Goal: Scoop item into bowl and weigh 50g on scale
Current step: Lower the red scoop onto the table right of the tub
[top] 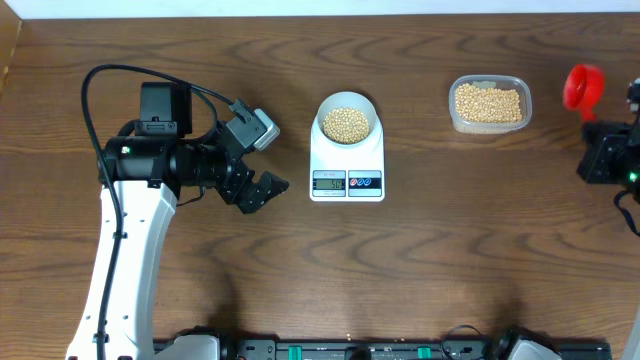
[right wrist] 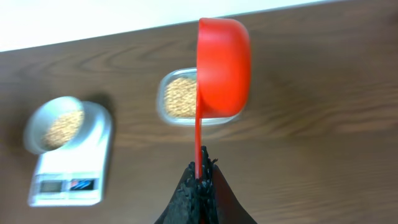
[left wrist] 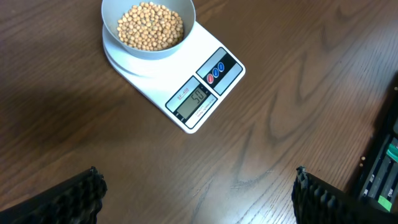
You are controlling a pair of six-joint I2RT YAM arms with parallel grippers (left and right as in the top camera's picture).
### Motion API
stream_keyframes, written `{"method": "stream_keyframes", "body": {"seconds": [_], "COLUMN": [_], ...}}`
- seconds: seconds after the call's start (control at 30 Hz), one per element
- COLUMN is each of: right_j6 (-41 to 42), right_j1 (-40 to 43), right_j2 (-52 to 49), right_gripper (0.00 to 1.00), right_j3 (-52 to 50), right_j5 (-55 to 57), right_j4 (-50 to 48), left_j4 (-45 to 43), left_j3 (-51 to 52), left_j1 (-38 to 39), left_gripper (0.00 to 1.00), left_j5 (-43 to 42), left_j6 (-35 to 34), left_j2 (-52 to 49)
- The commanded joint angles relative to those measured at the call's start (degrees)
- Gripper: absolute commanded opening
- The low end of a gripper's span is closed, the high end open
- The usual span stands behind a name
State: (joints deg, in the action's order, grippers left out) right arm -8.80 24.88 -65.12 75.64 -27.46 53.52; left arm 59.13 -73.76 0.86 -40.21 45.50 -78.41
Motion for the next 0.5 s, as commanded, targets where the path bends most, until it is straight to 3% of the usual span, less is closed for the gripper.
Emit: {"method": "stream_keyframes", "body": {"seconds": [0.0,0.1,0.3,0.47], "right_j6": [1.53,7.06,27.39,36.68], "right_j1": [0.50,0.35,0.35,0.35], "right_j2": [-1.29,-1.64,-1.66,-1.66], "right_gripper": [0.01,0.01,0.01,0.01], "right_j3": [-5.25,-13.25,-29.88,-41.09], "right_j5": [-15.28,-17.31,-17.33,-17.29], "right_j4": [-0.22,-5.70,-24.41,-36.98], "left_j4": [0.20,0.20,0.20,0.20], "left_j3": [-0.35,-0.35,-0.35,-0.35], "left_j1": [-0.15,-0.15,-0.15,-0.15], "left_gripper": [0.98,0.98,0.98,0.98], "left_j5": [-0.72,-0.72,-0.72,-0.72], "left_j6": [0.96,0.96,0.96,0.96], "left_j2": [0.61,0.61,0.61,0.61]}}
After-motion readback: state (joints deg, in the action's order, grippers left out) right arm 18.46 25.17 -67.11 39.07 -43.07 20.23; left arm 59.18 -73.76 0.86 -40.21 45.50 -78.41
